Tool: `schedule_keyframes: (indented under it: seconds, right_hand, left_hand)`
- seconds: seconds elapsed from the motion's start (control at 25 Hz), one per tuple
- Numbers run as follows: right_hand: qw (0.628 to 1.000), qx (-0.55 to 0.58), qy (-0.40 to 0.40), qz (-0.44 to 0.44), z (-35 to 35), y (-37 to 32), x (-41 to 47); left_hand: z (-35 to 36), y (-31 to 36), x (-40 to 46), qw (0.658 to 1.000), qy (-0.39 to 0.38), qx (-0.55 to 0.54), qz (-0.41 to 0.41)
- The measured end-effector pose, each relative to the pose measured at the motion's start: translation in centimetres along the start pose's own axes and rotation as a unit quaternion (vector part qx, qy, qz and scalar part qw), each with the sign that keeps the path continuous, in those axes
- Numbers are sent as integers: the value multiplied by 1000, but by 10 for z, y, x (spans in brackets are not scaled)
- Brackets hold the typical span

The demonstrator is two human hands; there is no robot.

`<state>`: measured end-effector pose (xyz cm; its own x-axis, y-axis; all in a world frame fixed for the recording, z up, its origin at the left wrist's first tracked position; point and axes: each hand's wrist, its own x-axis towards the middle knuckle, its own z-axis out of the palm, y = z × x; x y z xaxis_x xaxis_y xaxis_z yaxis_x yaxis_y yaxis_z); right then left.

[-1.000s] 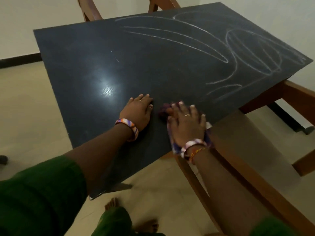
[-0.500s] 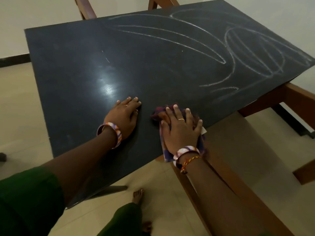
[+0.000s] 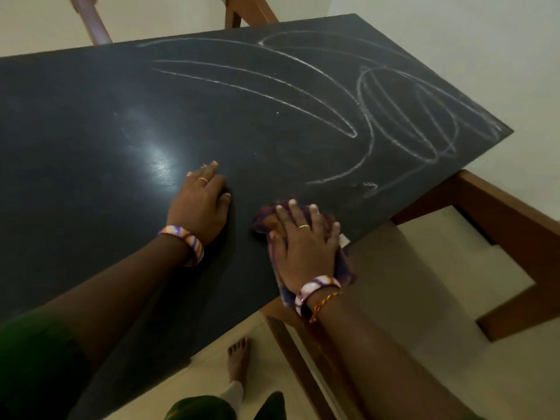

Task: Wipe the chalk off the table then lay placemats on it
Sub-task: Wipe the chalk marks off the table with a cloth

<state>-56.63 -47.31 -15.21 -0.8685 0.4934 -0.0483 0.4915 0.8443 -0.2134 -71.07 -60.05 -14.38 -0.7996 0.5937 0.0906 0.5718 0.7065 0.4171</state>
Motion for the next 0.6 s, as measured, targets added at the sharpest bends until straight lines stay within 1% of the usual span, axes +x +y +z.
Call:
schedule_keyframes:
  seconds: [0.04,0.08,0.16,0.24,0.28,0.32,0.36,0.4,0.48,0.52,0.56,0.6]
  right_hand:
    - [1000,-15,-9,-21,0,6,2]
    - [1000,-18,-5,-1,-5,25,15]
    - [992,1,20,124,-19,82,53]
    - [966,62,32,248,-38,134,79]
    - [956,85,40,279,-42,145,84]
    - [954,88,45,283,-41,140,83]
    - [961,79,47,262,-38,122,80]
    - [972,62,41,221,-31,96,70]
    - [995,26,14,90,-15,43,45]
    - [999,16,-7,33,-9,29,35]
    - [1000,2,-20,0,-8,27,35]
    - [1000,-3,-19,-4,-11,37,43]
  left_hand:
    - [4,8,18,1000,4,0,-1]
    - [7,15,36,1000,6,1,-9]
    - [11,16,66,999,-3,17,-33]
    - [14,11,82,997,-19,26,-64]
    - [14,10,85,996,-26,23,-78]
    - [14,12,85,995,-32,24,-86]
    - [15,15,85,995,-35,31,-89]
    - [16,18,84,995,-38,40,-88]
    - [17,25,82,994,-37,47,-88]
    - [16,26,82,994,-35,43,-90]
    - [17,26,82,995,-31,39,-91]
    - [17,25,81,995,-28,36,-90]
